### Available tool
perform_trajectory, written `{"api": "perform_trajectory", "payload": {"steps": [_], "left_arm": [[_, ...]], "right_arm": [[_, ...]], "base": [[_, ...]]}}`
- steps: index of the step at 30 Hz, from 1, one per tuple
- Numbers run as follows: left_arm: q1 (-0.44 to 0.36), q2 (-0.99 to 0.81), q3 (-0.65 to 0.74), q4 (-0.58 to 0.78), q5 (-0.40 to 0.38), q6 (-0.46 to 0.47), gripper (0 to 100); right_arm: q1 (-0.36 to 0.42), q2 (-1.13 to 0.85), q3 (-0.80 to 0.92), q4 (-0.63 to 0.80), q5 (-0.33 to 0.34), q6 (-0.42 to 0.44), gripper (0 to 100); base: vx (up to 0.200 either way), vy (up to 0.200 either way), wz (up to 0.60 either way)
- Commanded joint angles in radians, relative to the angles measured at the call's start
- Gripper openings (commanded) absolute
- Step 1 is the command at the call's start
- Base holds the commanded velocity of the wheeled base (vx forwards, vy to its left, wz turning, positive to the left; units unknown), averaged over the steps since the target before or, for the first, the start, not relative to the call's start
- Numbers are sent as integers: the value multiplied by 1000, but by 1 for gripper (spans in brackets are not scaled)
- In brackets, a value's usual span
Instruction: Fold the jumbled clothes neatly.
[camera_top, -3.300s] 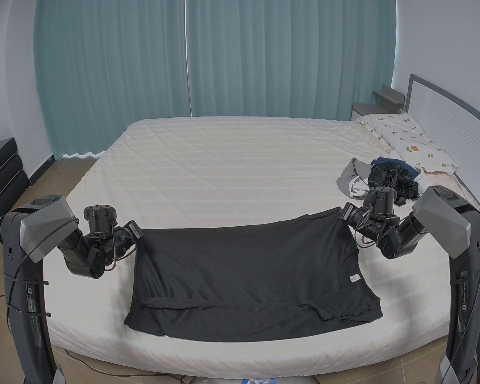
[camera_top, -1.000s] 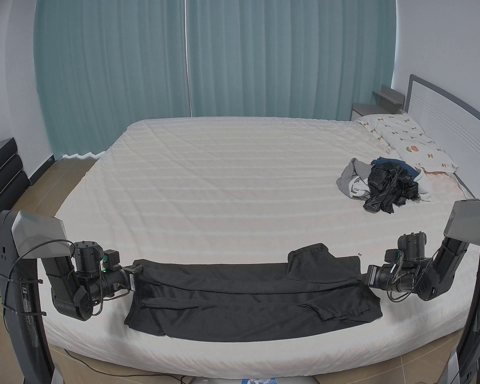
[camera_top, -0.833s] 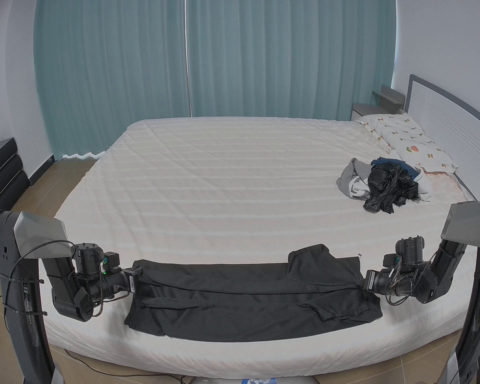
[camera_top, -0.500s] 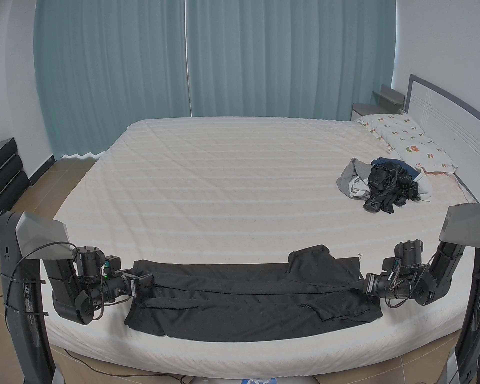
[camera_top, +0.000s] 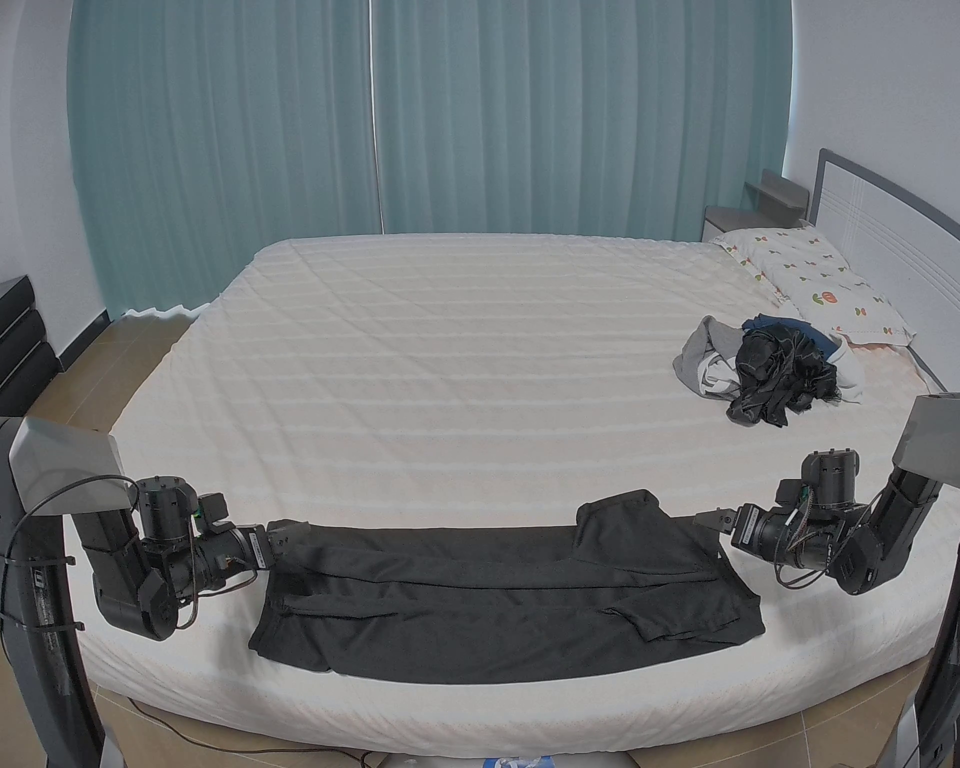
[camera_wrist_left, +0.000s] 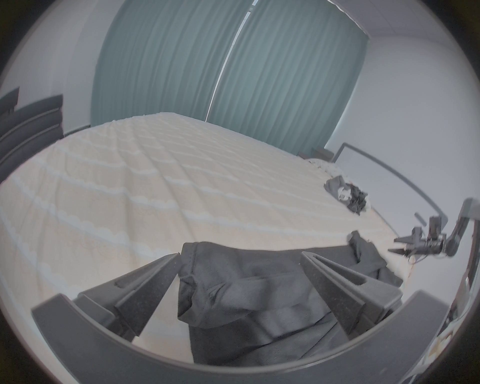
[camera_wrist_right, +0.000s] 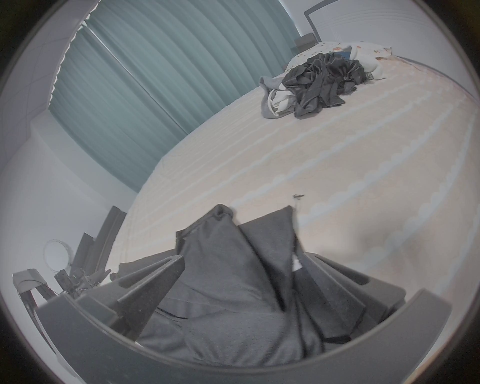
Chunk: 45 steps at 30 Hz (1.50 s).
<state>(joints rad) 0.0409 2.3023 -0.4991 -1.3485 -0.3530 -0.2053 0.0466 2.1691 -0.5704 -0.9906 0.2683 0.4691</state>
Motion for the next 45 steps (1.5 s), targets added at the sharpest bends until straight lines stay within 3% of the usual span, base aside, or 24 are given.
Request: {"api": "perform_trajectory", "payload": {"steps": [1, 7, 12, 27, 28, 45], "left_arm": [[7, -90, -62, 100, -27, -103, 100], [14, -123, -199, 365, -14, -250, 100], [13, -123, -248, 462, -4, -286, 100], [8, -115, -249, 459, 34, -284, 100], [8, -116, -248, 457, 34, -284, 100], [5, -109, -243, 456, 35, -278, 100]], "right_arm": [[68, 28, -48, -2, 19, 60, 100], [91, 110, -112, -2, 15, 65, 100], [93, 161, -152, -2, 15, 57, 100], [107, 210, -187, -6, 9, 49, 100], [105, 210, -186, -19, 11, 51, 0], [64, 136, -45, -86, 25, 63, 0]], "base": [[0, 0, 0], [0, 0, 0], [0, 0, 0], [0, 0, 0], [0, 0, 0], [0, 0, 0]]}}
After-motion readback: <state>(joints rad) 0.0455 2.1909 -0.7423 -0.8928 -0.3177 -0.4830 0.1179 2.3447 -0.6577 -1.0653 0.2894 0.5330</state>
